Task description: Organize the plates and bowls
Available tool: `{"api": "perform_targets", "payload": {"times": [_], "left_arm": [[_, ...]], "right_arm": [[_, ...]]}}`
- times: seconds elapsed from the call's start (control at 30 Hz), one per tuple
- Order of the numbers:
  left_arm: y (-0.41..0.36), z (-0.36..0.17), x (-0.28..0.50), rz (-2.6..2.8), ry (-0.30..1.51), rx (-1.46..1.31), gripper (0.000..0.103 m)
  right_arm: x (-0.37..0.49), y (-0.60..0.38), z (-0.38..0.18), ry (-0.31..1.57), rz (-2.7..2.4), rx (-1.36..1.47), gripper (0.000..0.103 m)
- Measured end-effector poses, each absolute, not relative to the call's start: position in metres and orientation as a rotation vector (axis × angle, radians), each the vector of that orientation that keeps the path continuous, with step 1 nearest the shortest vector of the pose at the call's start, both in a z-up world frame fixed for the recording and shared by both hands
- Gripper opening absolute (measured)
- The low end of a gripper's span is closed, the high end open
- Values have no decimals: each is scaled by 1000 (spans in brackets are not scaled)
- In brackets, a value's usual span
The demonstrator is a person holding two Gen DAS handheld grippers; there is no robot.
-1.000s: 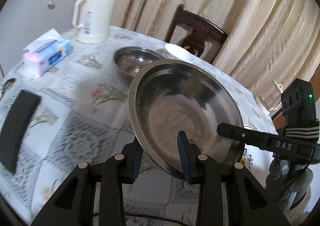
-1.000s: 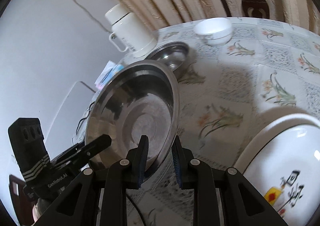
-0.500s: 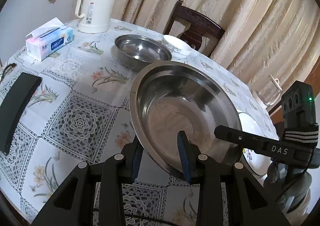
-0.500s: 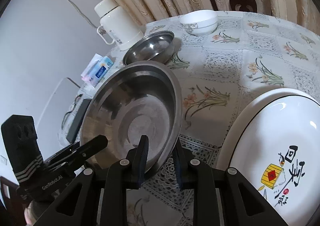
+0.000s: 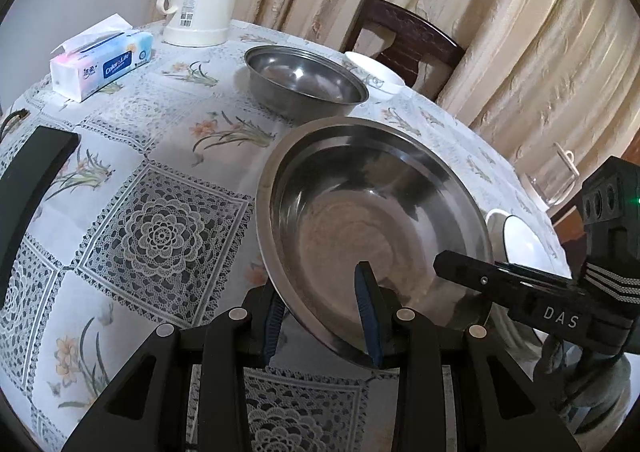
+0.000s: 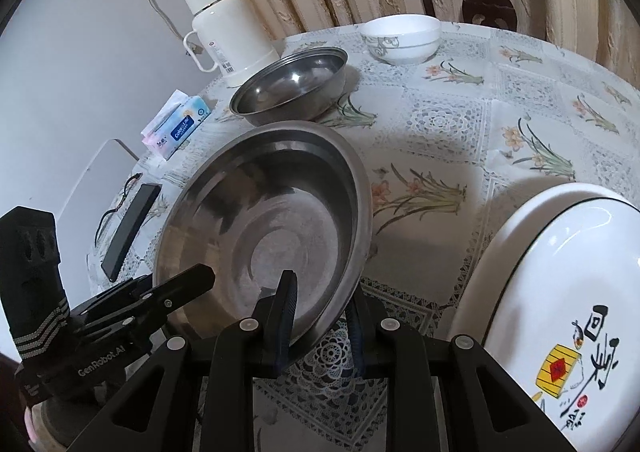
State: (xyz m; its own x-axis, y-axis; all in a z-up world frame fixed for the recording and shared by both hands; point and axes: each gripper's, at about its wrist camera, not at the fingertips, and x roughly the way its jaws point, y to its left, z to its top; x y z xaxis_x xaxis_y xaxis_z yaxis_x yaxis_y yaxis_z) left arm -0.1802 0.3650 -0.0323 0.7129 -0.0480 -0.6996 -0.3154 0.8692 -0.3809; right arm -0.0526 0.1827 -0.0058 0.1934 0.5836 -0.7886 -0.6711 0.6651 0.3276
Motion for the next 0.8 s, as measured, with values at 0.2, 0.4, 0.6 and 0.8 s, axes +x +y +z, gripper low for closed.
{"api": "perform_targets", "payload": {"times": [0.2, 0.4, 0.6, 0.8], "left_arm": [[366, -38, -174, 167, 783, -490, 35], [366, -38, -171, 193, 783, -458, 39], [367, -35, -170, 236, 779, -421, 57], [367, -32, -169, 259, 775, -390, 61]], "right_arm": [[-52, 186, -7, 1046, 881, -107, 25], [-52, 186, -7, 1041, 881, -99, 26], [-53, 187, -3, 1021, 890, -93, 37], [-57, 185, 7, 973, 882, -90, 55]]}}
